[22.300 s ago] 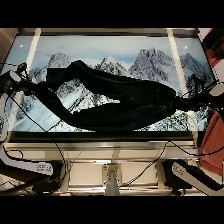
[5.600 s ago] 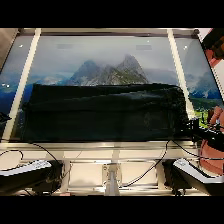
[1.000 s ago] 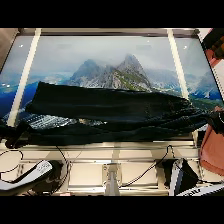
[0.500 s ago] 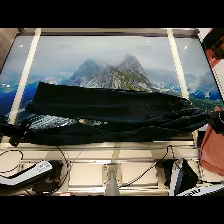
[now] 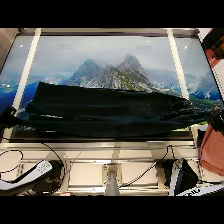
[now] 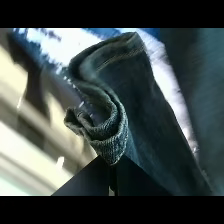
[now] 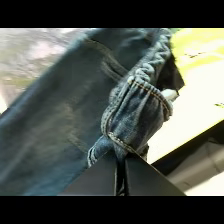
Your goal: Fold the clothes and pants, and hang the long-sleeved shirts on hangers.
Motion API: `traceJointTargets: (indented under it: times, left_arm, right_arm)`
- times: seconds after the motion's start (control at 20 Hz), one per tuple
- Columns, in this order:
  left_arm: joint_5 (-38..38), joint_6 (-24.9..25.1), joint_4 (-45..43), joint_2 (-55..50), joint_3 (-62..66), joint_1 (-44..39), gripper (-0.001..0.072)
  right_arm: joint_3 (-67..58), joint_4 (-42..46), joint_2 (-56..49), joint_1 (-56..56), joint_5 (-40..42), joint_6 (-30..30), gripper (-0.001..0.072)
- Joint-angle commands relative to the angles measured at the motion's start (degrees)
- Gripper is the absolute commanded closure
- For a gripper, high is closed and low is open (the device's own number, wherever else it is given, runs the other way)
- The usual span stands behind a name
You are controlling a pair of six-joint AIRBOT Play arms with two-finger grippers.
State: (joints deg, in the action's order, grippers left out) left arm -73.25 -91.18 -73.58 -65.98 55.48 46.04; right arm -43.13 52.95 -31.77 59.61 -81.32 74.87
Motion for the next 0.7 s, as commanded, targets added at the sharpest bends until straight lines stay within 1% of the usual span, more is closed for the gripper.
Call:
traceJointTargets:
  times: [0.0,0.1,0.15,0.25,0.45,0.55,0.65]
  left_arm:
    - [7.82,1.64,5.95,3.65,2.23,0.0,0.0678]
    - [12.94,1.64,8.39,3.91,2.23,0.0,0.0678]
    - [14.14,1.62,9.4,3.72,2.23,-0.02,0.0679]
    - [14.16,1.64,10.67,3.26,2.23,-0.04,0.0678]
    - [15.82,1.62,10.71,1.79,2.21,-0.44,0.0679]
    - [15.89,1.6,11.17,0.02,2.21,-2.14,0.0679]
    - [17.99,1.62,13.75,-2.54,2.21,-4.87,0.0679]
  right_arm:
    - [-0.02,-7.39,0.04,-0.02,2.14,0.07,0.0669]
    - [0.0,-8.35,0.02,-0.04,5.07,0.26,0.0669]
    - [0.2,-8.35,-0.04,-0.04,6.32,1.27,0.0669]
    - [1.01,-8.7,-0.07,-0.04,6.99,2.67,0.0669]
    - [4.42,-10.69,-0.07,-1.01,8.61,2.75,0.0669]
    - [7.69,-10.67,-0.07,-4.15,12.15,4.24,0.0668]
    - [11.17,-10.6,-0.09,-8.28,18.64,6.71,0.0669]
